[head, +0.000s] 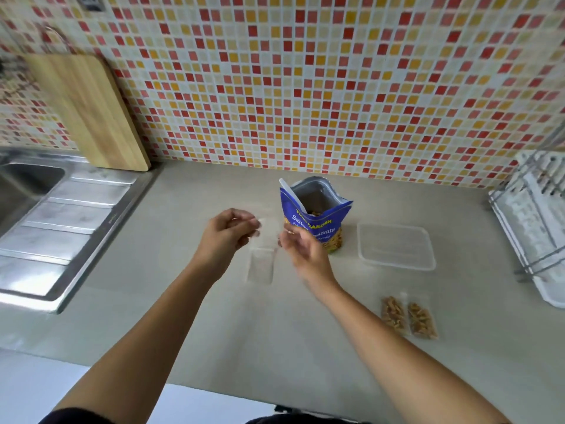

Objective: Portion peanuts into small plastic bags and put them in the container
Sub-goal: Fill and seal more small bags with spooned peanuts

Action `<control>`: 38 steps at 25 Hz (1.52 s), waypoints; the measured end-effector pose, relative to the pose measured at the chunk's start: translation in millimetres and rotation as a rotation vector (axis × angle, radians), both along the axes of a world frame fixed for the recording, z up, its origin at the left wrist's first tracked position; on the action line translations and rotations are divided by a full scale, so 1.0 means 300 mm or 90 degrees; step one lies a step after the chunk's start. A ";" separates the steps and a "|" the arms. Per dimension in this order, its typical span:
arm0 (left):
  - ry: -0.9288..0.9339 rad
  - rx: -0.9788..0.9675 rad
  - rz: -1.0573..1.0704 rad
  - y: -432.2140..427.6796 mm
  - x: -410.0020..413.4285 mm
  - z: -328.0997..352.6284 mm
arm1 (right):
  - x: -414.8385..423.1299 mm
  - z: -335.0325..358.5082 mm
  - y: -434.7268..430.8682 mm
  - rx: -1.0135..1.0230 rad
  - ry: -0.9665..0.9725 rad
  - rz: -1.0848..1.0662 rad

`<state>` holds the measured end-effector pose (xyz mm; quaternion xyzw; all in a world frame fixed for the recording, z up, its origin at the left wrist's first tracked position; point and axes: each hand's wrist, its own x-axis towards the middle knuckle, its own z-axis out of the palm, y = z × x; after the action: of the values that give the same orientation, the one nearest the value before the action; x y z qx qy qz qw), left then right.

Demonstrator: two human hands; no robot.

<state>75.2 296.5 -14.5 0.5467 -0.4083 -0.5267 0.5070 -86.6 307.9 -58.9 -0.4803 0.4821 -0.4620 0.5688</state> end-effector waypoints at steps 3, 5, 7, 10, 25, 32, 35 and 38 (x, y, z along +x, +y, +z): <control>0.019 -0.049 -0.070 -0.018 -0.085 0.096 | -0.036 0.127 -0.045 -0.030 -0.040 -0.071; 0.053 -0.066 -0.106 -0.037 -0.142 0.144 | -0.090 0.195 -0.080 -0.069 -0.015 -0.105; 0.132 -0.063 -0.098 -0.077 -0.174 0.191 | -0.157 0.267 -0.102 -0.098 -0.021 -0.101; 0.166 -0.056 -0.102 -0.146 -0.183 0.259 | -0.249 0.360 -0.116 -0.126 0.006 -0.074; 0.016 -0.181 -0.265 -0.156 -0.299 0.260 | -0.381 0.360 -0.152 -0.099 -0.041 -0.194; -0.028 -0.149 -0.190 -0.175 -0.301 0.274 | -0.383 0.370 -0.152 -0.114 -0.045 -0.102; 0.049 -0.106 -0.242 -0.161 -0.301 0.284 | -0.383 0.363 -0.157 -0.130 0.065 -0.135; 0.177 -0.073 -0.271 -0.154 -0.318 0.288 | -0.379 0.375 -0.173 -0.092 0.059 -0.128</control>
<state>-20.3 250.1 72.0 0.3410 -0.4702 -0.6674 0.4660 -200.2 256.0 53.5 -0.4902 0.5190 -0.5275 0.4605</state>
